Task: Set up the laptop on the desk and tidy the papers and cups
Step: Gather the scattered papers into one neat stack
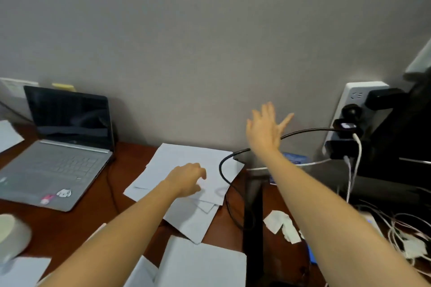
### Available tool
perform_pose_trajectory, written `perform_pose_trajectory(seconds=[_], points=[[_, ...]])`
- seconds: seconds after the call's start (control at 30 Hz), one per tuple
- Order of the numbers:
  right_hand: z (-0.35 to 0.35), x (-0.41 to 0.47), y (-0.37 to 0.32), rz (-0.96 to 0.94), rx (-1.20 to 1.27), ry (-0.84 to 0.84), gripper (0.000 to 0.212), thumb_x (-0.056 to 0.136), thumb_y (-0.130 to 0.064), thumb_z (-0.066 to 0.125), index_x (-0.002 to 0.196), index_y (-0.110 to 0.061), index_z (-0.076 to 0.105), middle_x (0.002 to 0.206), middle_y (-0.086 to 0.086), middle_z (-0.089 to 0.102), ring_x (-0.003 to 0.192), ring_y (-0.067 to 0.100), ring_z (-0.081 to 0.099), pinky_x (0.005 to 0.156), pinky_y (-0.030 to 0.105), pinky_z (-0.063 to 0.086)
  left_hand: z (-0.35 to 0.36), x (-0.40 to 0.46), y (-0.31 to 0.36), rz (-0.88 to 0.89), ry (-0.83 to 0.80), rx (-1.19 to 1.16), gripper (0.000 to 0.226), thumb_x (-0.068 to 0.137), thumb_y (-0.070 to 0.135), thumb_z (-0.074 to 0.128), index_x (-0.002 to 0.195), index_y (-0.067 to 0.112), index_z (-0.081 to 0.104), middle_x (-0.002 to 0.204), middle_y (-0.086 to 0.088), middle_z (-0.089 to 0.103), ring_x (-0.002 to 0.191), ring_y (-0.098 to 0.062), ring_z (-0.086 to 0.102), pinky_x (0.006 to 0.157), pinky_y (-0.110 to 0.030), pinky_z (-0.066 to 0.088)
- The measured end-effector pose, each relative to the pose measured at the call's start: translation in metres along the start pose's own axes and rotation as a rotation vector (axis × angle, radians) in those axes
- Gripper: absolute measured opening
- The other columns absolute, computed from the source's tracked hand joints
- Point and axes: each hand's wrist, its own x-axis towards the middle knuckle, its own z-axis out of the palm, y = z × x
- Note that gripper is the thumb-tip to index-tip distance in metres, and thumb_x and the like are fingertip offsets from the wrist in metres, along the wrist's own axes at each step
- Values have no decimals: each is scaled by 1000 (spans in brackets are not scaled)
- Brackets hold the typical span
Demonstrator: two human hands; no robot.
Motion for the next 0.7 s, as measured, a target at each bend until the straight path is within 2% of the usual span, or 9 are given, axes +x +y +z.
perform_pose_trajectory(seconds=[0.07, 0.13, 0.2, 0.3, 0.43, 0.53, 0.63, 0.7], points=[[16, -20, -32, -243, 20, -145, 33, 97, -26, 40, 123, -11, 54, 142, 11, 43, 139, 24, 31, 113, 52, 18, 12, -5, -26, -80, -60, 121, 40, 93, 27, 53, 132, 20, 46, 136, -5, 46, 125, -26, 44, 98, -42, 39], [28, -39, -59, -441, -7, -365, 31, 95, -26, 44, 118, -9, 57, 129, 12, 52, 125, 29, 46, 101, 41, 35, 24, -9, -57, -202, -88, 125, 42, 94, 29, 48, 134, 18, 42, 137, -6, 43, 129, -27, 39, 101, -45, 37], [44, -56, -81, -433, 6, -589, 31, 94, -23, 47, 117, -7, 58, 126, 13, 53, 120, 32, 49, 93, 39, 40, 33, -11, -88, -331, -90, 61, 44, 94, 33, 47, 134, 16, 40, 137, -6, 42, 129, -26, 39, 101, -46, 36], [74, -80, -98, -156, 167, -777, 39, 95, -25, 46, 127, -3, 48, 131, 15, 47, 124, 34, 45, 96, 41, 41, 45, -10, -127, -472, -79, -89, 47, 94, 39, 48, 133, 15, 38, 137, -8, 41, 128, -28, 39, 100, -45, 37], [104, -97, -97, 357, 315, -828, 62, 94, -30, 50, 144, -7, 22, 144, 17, 31, 134, 38, 32, 107, 43, 35, 58, -4, -169, -609, -116, -324, 54, 93, 39, 48, 137, 12, 31, 141, -14, 38, 129, -33, 37, 103, -46, 38], [117, -98, -92, 671, 487, -736, 73, 92, -27, 52, 149, -6, 11, 148, 21, 28, 133, 41, 35, 106, 45, 38, 69, -1, -191, -661, -141, -470, 59, 91, 38, 50, 139, 9, 30, 142, -16, 38, 129, -35, 37, 105, -47, 39], [123, -96, -93, 922, 653, -578, 69, 89, -26, 59, 143, -2, 23, 141, 21, 41, 126, 40, 45, 101, 46, 43, 76, 5, -203, -652, -79, -595, 65, 89, 38, 55, 142, 10, 30, 143, -15, 38, 131, -35, 36, 105, -46, 39], [124, -97, -95, 1016, 686, -474, 63, 86, -26, 63, 138, -4, 33, 134, 20, 51, 120, 39, 51, 99, 48, 45, 75, 13, -203, -641, -9, -798, 68, 89, 34, 59, 144, 9, 29, 144, -16, 40, 131, -34, 40, 106, -44, 39]])
